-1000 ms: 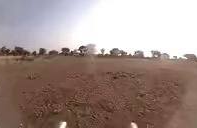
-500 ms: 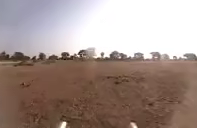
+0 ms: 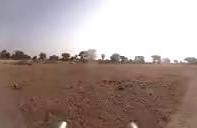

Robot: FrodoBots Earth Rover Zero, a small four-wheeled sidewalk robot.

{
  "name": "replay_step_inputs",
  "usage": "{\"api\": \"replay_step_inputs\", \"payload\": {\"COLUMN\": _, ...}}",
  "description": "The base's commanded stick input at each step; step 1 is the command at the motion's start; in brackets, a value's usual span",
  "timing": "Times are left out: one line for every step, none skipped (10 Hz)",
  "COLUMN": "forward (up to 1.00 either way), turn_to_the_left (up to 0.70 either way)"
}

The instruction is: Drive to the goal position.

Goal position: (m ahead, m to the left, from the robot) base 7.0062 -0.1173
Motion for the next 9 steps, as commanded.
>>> {"api": "replay_step_inputs", "payload": {"forward": 0.7, "turn_to_the_left": 0.0}}
{"api": "replay_step_inputs", "payload": {"forward": 0.7, "turn_to_the_left": 0.0}}
{"api": "replay_step_inputs", "payload": {"forward": 0.7, "turn_to_the_left": 0.0}}
{"api": "replay_step_inputs", "payload": {"forward": 0.7, "turn_to_the_left": 0.0}}
{"api": "replay_step_inputs", "payload": {"forward": 0.7, "turn_to_the_left": 0.0}}
{"api": "replay_step_inputs", "payload": {"forward": 0.7, "turn_to_the_left": 0.0}}
{"api": "replay_step_inputs", "payload": {"forward": 0.7, "turn_to_the_left": 0.0}}
{"api": "replay_step_inputs", "payload": {"forward": 0.7, "turn_to_the_left": 0.0}}
{"api": "replay_step_inputs", "payload": {"forward": 0.7, "turn_to_the_left": 0.0}}
